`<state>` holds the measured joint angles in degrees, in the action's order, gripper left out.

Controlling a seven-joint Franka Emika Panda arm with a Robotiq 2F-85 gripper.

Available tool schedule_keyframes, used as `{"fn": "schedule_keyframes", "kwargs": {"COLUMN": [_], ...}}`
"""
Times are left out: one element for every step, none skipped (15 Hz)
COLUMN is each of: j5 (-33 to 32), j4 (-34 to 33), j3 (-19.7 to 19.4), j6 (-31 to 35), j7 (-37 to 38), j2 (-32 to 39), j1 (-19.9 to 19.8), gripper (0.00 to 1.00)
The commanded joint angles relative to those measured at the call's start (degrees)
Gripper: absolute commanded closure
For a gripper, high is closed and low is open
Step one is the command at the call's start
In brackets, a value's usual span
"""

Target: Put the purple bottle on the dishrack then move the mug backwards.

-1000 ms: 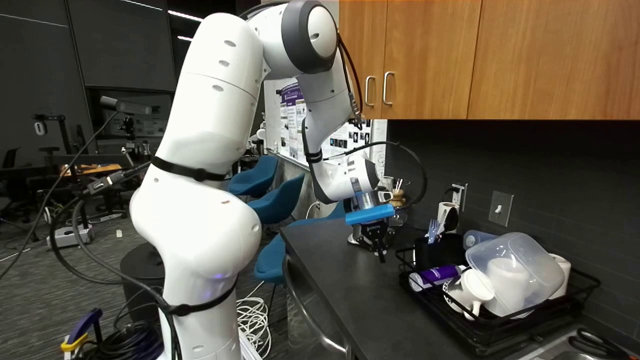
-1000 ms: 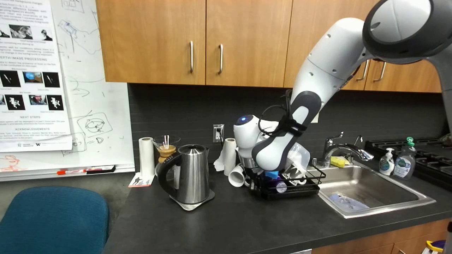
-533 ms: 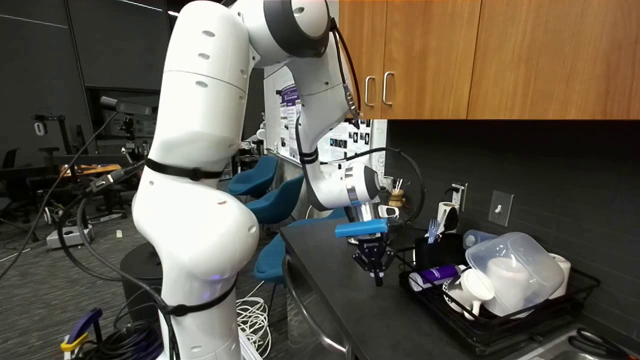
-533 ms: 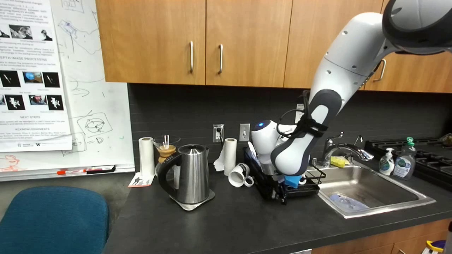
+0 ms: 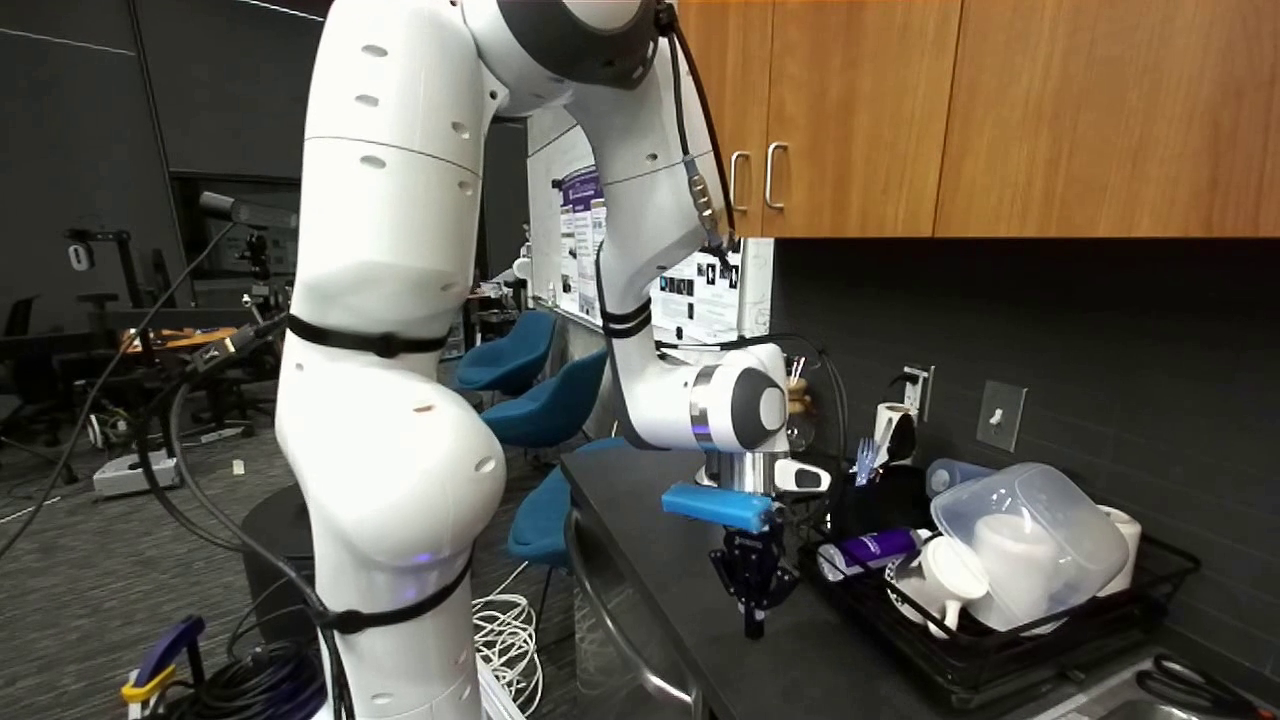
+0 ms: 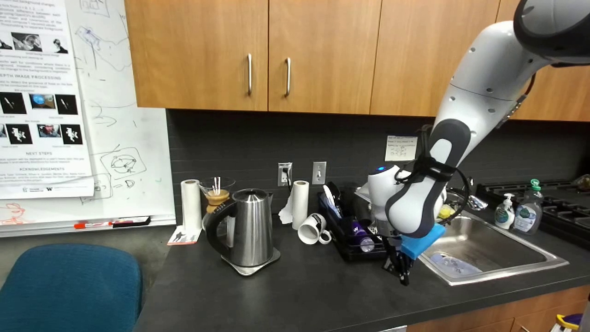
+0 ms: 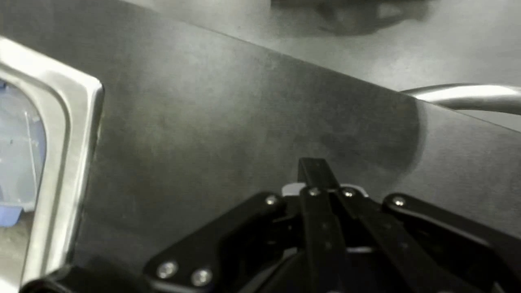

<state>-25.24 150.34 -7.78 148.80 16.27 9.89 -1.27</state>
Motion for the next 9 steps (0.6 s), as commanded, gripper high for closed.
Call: {"fn": "schedule_keyframes", "kwargs": {"j5": [3.72,3.61,2.19,-0.27,-1.56,-0.41,-0.22,-0.10,-0.24], "j4": [7.25,8.50,9.58,10.43,11.08,8.48,8.92,8.87,8.80], "j3": [-3.23,-4.43,-6.04,-8.12,-9.76,-10.14,-11.07,-11.87,-12.65], "j6": [8.90,11.50,14.06,16.22,18.03,19.31,20.56,21.29,21.70], "j7": [0.81,0.89,1.48,2.20,2.36,0.92,0.57,0.52,0.84], "j2": [-2.97,-2.96,-2.91,-2.82,-2.69,0.31,0.43,0.55,0.66], "j1": [-3.47,-4.06,-4.22,-4.00,-3.67,-3.76,-3.55,-3.17,-2.67], "gripper": [0.74,0.73,0.68,0.63,0.56,0.50,0.42,0.36,0.30]}}
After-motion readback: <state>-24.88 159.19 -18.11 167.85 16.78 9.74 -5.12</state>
